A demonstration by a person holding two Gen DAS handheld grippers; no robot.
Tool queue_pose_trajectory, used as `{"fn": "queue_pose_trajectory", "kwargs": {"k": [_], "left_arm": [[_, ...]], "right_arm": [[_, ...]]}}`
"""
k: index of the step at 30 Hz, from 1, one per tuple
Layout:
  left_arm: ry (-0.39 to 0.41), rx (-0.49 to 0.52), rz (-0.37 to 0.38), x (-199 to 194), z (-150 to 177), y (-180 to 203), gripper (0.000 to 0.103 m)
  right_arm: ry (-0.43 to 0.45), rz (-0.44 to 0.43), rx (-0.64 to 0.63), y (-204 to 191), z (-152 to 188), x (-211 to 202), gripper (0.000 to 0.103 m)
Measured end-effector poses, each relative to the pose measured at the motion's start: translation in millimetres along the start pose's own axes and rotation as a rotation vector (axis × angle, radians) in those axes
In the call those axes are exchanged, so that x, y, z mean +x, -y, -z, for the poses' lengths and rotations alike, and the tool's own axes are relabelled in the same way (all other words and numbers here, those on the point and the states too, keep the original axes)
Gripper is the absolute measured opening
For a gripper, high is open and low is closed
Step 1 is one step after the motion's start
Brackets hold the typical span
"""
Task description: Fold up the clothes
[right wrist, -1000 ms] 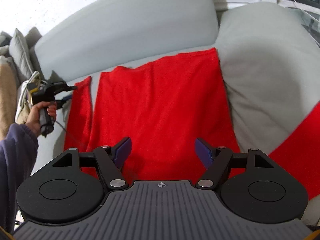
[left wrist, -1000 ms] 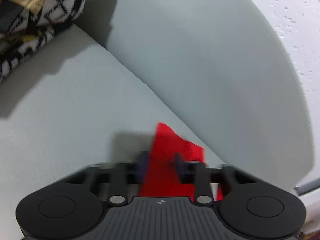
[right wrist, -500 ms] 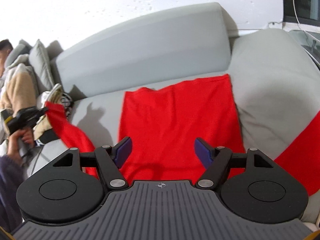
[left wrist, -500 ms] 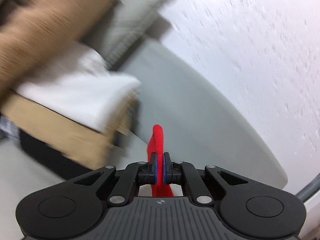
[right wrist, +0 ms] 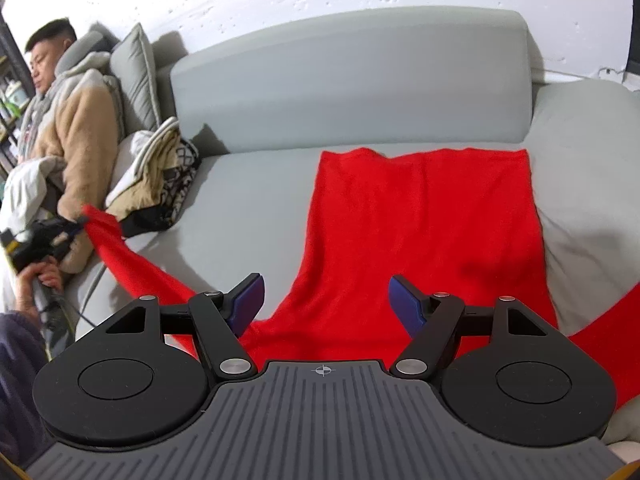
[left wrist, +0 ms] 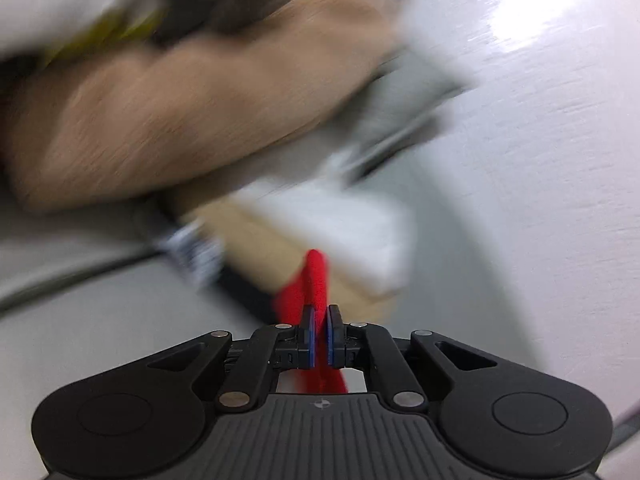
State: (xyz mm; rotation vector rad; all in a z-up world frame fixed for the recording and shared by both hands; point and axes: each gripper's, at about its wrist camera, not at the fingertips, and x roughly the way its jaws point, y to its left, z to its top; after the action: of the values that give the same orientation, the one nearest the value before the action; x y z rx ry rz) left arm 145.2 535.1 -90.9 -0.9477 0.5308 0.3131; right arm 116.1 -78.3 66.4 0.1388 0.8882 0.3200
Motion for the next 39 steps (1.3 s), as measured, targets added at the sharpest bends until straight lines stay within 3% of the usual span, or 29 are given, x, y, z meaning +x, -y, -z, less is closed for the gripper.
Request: {"fn": "queue_pose_trajectory", "kwargs": {"k": [1,2,5,8,11,17,22,25,27,30,35,39], "left_arm": [[-0.04,-0.03,-0.073,10.7,5.4,-9.5,0.024],[-0.066,-0.04,-0.116,14.3,13.6,-13.9,0.027],[-0.092,0.012,-0.153,-1.0,47.8,-7.1,0.033],[-0.132,0.131,-0.173,-35.2,92.0,21.3,0.034],[-0.239,0.124,-0.086,-64.5,146.4,38.2,0.036],[-0.405,-0.092,0.026,-60.4,227.4,36.9,0.034],[-0.493,-0.032,0.007,-62.0,265.2,71.7,0.033],[-0.501,0.024,-0.01,-63.4,285.5,85.9,0.031],[-0.487,0.053,-0.027,-58.8,295.5,91.6,0.025],[-0.431,0.088,-0.086,-57.1,305.2,95.0,0.003],[-0.281,0.118,-0.167,-104.5,318.0,100.8,0.001],[-0.207,0.086,-0.201,-149.1,339.7,88.3,0.001]], "right_arm": [[-0.012,-0.004,0.007,0.8,1.4,0.1,0.074],[-0.023,-0.011,0.013,1.5,3.0,-1.2,0.074],[-0.013,-0.018,0.006,7.0,7.7,-15.8,0.075],[0.016,-0.005,0.013,17.7,11.6,-35.7,0.077],[0.027,-0.012,0.043,32.6,19.9,-52.6,0.077],[0.017,-0.063,0.111,61.5,44.9,-75.0,0.077],[0.049,-0.077,0.126,81.4,59.5,-97.2,0.077],[0.051,-0.09,0.158,94.0,68.6,-100.5,0.077],[0.043,-0.099,0.183,100.9,74.5,-100.1,0.077],[0.041,-0.12,0.205,106.3,82.1,-102.1,0.077],[0.051,-0.143,0.206,113.2,92.8,-111.4,0.077],[0.035,-0.143,0.224,121.5,101.8,-108.1,0.077]]}}
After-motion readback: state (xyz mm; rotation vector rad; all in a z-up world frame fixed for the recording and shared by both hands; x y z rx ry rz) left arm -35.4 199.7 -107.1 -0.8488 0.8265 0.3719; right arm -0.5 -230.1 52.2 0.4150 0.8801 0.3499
